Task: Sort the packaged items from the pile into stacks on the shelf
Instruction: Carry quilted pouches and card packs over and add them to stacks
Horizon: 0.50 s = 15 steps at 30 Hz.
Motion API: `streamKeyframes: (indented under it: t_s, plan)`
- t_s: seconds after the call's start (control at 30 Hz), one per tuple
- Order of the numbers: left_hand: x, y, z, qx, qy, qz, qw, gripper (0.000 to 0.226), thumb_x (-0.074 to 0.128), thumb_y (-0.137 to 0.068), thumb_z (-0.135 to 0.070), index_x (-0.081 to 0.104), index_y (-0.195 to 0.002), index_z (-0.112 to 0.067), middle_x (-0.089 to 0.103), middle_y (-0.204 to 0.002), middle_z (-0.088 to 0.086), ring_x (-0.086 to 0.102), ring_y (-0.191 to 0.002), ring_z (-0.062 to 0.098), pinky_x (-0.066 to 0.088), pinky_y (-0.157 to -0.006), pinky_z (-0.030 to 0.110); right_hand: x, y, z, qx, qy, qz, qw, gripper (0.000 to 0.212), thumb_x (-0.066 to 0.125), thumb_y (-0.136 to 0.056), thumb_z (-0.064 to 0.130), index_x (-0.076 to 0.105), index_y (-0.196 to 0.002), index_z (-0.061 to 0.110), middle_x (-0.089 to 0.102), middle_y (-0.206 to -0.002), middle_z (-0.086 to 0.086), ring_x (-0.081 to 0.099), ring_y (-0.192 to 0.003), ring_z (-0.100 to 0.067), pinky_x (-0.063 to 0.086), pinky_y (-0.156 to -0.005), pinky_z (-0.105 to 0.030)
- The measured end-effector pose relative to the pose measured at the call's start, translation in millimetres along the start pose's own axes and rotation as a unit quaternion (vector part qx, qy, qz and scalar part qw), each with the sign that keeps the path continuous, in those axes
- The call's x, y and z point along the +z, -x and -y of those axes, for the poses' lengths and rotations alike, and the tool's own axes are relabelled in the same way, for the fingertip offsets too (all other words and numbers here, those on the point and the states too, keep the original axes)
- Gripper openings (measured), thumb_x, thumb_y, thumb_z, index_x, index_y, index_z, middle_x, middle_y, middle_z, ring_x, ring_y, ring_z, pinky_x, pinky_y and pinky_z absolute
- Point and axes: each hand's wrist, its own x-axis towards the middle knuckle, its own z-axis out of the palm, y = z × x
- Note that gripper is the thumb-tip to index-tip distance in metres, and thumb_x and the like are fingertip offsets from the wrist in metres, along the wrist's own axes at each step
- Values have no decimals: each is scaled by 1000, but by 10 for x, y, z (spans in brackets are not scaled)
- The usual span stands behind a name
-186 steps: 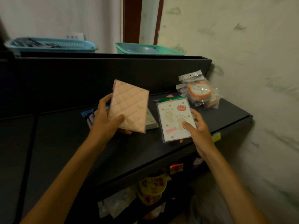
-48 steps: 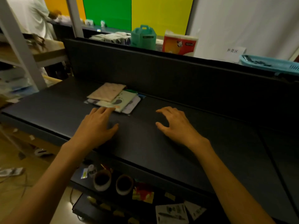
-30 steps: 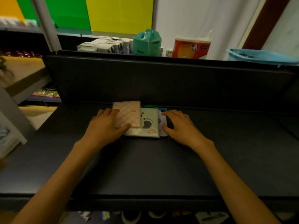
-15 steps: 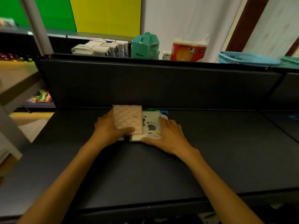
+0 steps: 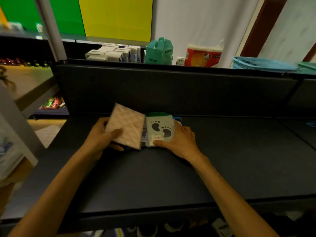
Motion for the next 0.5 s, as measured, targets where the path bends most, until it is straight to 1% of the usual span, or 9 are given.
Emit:
streamKeyframes:
  t_s: [0.03,0.1,0.2,0.23,0.3,0.37,0.43,0.47,0.5]
  plan:
    - [-34,-9,11,0,21,6,1000,54,66,-84,-7,42,-130,-22,54,-116,5,63,-90,28,57,-48,34,10,-1,1,3,-18,-3,1000,100,68,-56,75,30,-138,31,43,-139,1,42,-123,-26,33,-101,-41]
    - [-96,-10,34,6,43,12,999,55,66,-84,-7,41,-129,-26,54,-116,3,63,-94,28,58,-53,36,8,12,22,8,-49,3,999,106,76,-58,64,24,-143,28,39,-142,0,39,-127,-25,31,-104,-39]
    - [-168,-12,55,17,43,20,999,60,66,-83,-10,39,-132,-30,51,-120,0,62,-97,26,59,-58,37,26,24,55,11,-96,11,995,117,84,-57,50,14,-148,26,35,-147,-1,34,-133,-23,29,-110,-40]
    - [-188,-13,59,23,37,24,999,60,67,-83,-11,39,-132,-32,50,-122,1,62,-98,26,59,-59,37,43,26,60,13,-126,9,992,121,86,-56,47,11,-149,28,34,-148,0,34,-134,-22,30,-112,-42]
    - [-223,-12,75,35,30,31,998,60,66,-83,-13,38,-131,-35,50,-125,1,62,-99,26,59,-61,38,65,40,52,24,-201,-2,979,124,88,-56,36,8,-150,28,36,-147,0,38,-133,-19,34,-111,-44]
    - [-251,-19,92,45,29,38,998,60,66,-83,-13,38,-131,-36,50,-127,2,62,-100,26,60,-62,39,65,60,27,33,-255,-22,966,119,88,-60,25,11,-150,23,38,-146,-2,42,-129,-18,39,-107,-40]
    - [-269,-21,106,50,36,44,997,61,68,-82,-15,39,-130,-38,50,-131,3,63,-102,28,60,-65,43,43,84,0,47,-283,-41,957,111,87,-63,21,17,-149,17,41,-143,-2,46,-125,-18,43,-103,-38]
    - [-270,-22,110,53,40,48,997,62,69,-81,-16,39,-130,-40,50,-132,4,62,-103,28,60,-67,45,28,102,-10,55,-301,-44,951,105,85,-66,19,21,-148,15,44,-138,-1,49,-121,-17,46,-99,-35]
    - [-268,-20,112,56,42,53,996,62,69,-80,-16,40,-129,-40,49,-133,4,62,-104,28,59,-67,46,10,129,-13,62,-322,-40,944,95,82,-70,15,27,-146,13,48,-131,0,53,-114,-15,50,-92,-29]
